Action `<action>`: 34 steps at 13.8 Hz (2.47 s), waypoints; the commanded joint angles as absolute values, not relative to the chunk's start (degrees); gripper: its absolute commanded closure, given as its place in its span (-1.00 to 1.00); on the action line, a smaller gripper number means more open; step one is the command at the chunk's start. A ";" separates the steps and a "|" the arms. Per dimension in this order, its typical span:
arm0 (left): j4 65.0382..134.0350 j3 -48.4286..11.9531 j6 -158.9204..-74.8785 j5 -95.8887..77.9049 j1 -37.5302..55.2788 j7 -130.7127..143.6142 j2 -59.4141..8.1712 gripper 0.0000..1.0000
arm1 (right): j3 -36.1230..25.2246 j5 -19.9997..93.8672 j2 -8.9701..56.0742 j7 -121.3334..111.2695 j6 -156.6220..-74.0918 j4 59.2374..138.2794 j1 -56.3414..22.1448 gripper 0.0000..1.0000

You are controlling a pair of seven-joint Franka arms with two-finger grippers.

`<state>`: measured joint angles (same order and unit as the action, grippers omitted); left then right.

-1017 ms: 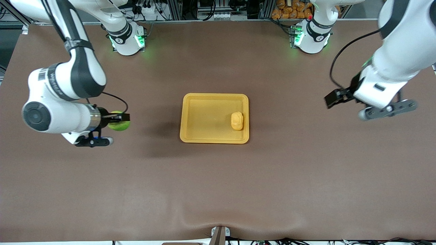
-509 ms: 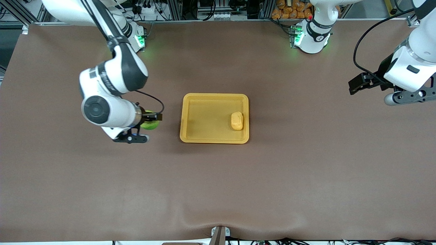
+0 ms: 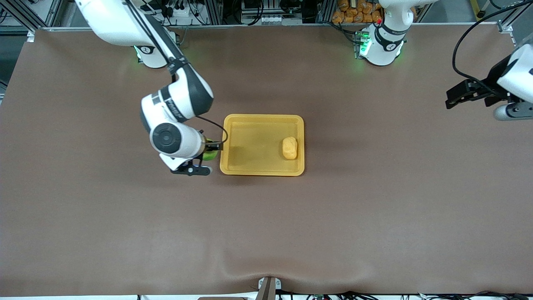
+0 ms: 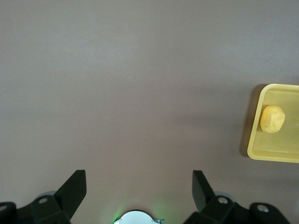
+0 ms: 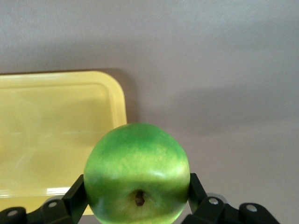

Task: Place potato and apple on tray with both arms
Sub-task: 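Carry the green apple with the right gripper over the tray, then lower the apple onto the tray beside the potato and open the right gripper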

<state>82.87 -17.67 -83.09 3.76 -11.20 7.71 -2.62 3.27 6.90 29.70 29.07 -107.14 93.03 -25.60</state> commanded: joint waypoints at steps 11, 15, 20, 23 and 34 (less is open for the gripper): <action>84.55 -17.93 -81.92 2.46 -11.95 5.36 -0.62 -1.00 | 2.72 7.73 37.27 38.93 -116.72 94.12 -35.33 1.00; 84.11 -17.75 -81.83 2.64 -12.82 5.27 -0.62 -1.00 | 2.64 7.73 37.35 39.46 -120.14 96.68 -35.51 0.94; 84.46 -9.97 -83.58 2.55 -5.92 3.52 0.61 -1.00 | 2.64 7.73 36.92 41.49 -119.18 95.54 -34.89 -1.00; 86.12 -3.70 -83.41 2.55 0.95 3.78 2.63 -1.00 | 2.64 7.82 36.39 41.22 -114.55 92.56 -34.37 -1.00; 86.48 -4.13 -83.32 2.37 0.79 3.52 2.55 -1.00 | 2.46 7.56 33.05 40.61 -89.77 72.71 -24.80 -1.00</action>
<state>85.26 -4.69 -83.03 3.52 0.36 4.45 1.22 1.70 6.93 33.08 40.52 -94.52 76.51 -27.89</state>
